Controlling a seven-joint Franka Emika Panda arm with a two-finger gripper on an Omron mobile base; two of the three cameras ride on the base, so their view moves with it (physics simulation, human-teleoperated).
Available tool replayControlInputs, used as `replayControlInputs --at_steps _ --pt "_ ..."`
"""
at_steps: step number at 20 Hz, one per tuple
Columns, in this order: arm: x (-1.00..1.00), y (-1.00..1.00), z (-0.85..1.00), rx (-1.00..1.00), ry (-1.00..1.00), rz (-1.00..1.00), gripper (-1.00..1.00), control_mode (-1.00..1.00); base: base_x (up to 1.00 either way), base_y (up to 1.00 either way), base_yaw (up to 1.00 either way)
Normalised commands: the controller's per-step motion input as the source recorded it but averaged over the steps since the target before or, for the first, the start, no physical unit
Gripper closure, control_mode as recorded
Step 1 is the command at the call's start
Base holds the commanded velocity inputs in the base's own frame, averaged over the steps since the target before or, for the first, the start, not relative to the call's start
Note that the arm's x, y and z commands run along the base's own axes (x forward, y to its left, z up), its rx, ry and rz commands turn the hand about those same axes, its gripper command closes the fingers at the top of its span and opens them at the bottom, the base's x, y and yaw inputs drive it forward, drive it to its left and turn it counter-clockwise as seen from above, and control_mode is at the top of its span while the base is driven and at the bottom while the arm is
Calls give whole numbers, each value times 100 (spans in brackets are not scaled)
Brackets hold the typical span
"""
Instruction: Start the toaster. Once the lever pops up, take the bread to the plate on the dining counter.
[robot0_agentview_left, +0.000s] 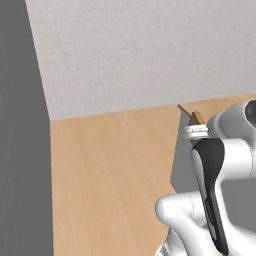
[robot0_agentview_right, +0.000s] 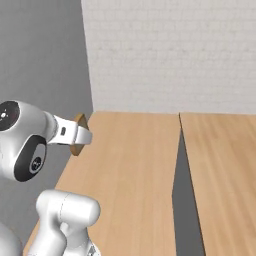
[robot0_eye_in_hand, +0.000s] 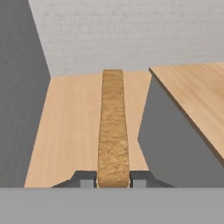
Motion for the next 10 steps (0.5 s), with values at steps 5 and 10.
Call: replayControlInputs --at_steps 5,10 --pt "0 0 0 0 0 0 100 100 100 10 0" --pt "0 0 0 0 0 0 100 100 100 8 0"
